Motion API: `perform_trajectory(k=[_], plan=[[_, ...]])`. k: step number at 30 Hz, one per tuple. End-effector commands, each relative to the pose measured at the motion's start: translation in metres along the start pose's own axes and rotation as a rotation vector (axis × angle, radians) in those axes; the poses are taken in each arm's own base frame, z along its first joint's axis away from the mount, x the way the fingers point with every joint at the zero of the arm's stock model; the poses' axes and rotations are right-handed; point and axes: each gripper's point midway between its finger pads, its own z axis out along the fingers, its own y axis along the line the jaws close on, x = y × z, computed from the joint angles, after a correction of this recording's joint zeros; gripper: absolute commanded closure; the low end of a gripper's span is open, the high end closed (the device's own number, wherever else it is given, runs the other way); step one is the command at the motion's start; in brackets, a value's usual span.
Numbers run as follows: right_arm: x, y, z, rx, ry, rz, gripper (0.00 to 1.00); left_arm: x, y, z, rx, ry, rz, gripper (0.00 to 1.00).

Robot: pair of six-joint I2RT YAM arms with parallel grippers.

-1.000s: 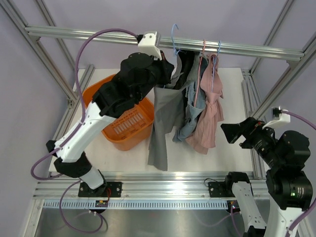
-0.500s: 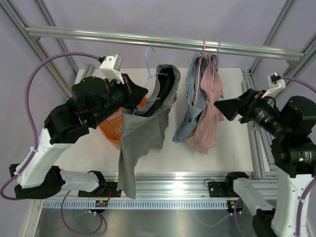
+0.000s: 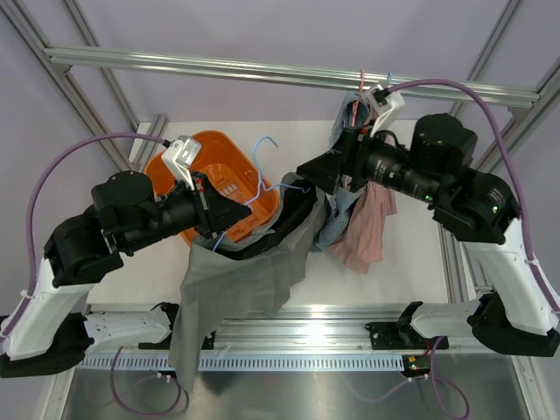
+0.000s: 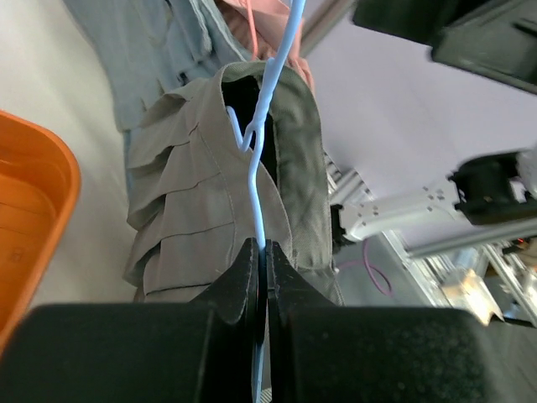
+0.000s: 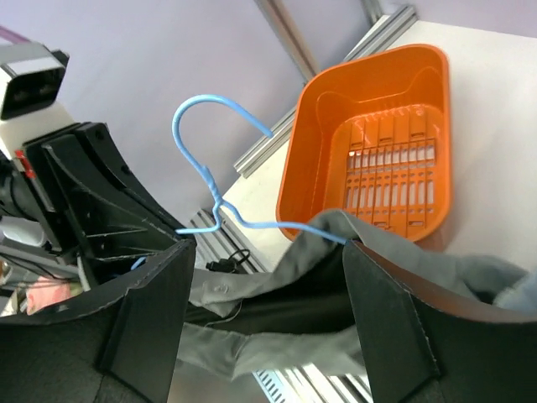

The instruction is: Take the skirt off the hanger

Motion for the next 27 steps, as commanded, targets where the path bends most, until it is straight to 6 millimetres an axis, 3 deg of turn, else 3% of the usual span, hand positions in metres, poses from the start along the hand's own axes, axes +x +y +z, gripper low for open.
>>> perform_trajectory(k=[1, 5, 16, 21, 24, 27], plan=[[-0.017, 0.011, 0.012, 0.026, -0.09, -0.053, 0.21, -0.012, -0.032, -0.016, 0.155, -0.041, -0.055, 1.0], [-0.008, 0.022, 0.032, 0.012, -0.075, -0.061, 0.27, -0.01, -0.036, -0.021, 0.189, -0.042, -0.078, 1.0], [0.022, 0.051, 0.058, -0.007, -0.03, -0.086, 0.37, -0.012, -0.043, -0.019, 0.219, -0.042, -0.1, 1.0], [0.038, 0.055, 0.072, -0.004, -0.003, -0.088, 0.42, -0.016, -0.047, -0.019, 0.229, -0.048, -0.109, 1.0], [0.044, 0.054, 0.078, 0.005, 0.004, -0.09, 0.5, -0.018, -0.053, -0.02, 0.255, -0.048, -0.113, 1.0], [0.044, 0.051, 0.081, 0.022, 0.0, -0.094, 0.83, -0.018, -0.056, -0.021, 0.27, -0.046, -0.119, 1.0]])
